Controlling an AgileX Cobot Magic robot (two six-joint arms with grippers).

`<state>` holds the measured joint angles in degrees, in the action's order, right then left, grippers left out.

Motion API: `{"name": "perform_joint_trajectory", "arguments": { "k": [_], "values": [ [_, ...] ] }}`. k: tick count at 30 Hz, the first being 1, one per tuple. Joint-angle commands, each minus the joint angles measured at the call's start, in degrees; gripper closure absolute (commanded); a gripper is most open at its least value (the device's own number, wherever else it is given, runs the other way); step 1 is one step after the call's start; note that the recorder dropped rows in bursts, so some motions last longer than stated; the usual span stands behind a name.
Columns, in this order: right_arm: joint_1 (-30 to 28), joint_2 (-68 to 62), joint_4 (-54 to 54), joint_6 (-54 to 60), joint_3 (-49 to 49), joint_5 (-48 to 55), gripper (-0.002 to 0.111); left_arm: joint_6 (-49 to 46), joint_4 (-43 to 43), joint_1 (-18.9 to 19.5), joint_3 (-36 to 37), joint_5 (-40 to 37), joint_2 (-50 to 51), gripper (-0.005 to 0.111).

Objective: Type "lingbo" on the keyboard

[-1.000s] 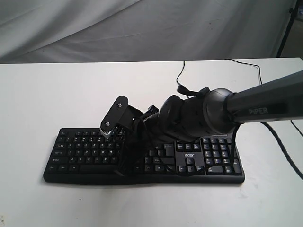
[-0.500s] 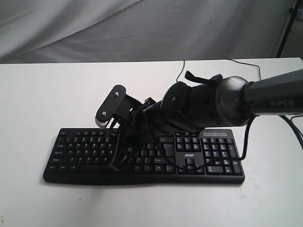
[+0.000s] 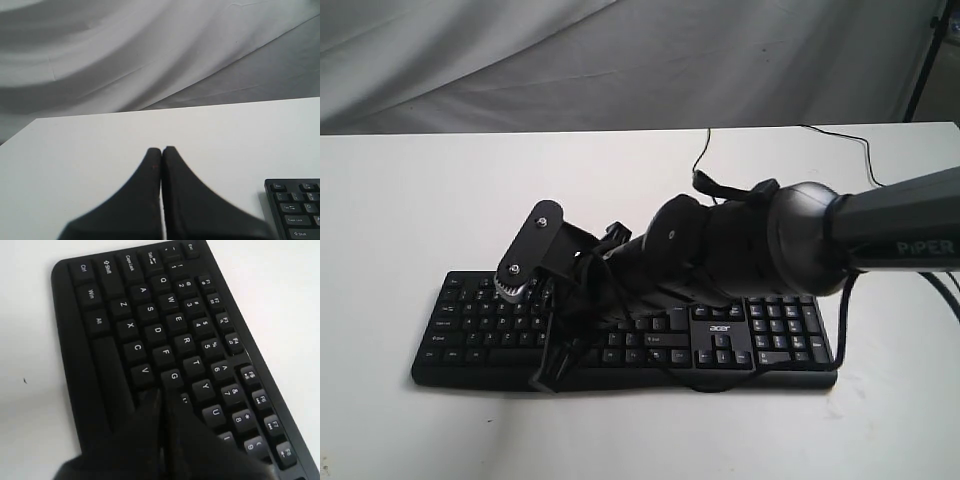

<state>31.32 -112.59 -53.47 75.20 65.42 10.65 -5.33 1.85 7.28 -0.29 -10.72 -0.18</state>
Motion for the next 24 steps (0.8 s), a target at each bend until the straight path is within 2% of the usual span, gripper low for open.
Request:
{"name": "perform_joint_trajectory", "arguments": {
  "k": [1, 24],
  "values": [
    [0.0, 1.3, -0.4, 0.4, -1.7, -1.6, 0.108, 0.2, 0.0, -0.2, 0.3, 0.4, 0.2, 0.106],
    [0.7, -4.8, -2.0, 2.7, 0.7, -2.7, 0.108, 0.2, 0.0, -0.2, 0.3, 0.4, 0.2, 0.106]
  ]
}}
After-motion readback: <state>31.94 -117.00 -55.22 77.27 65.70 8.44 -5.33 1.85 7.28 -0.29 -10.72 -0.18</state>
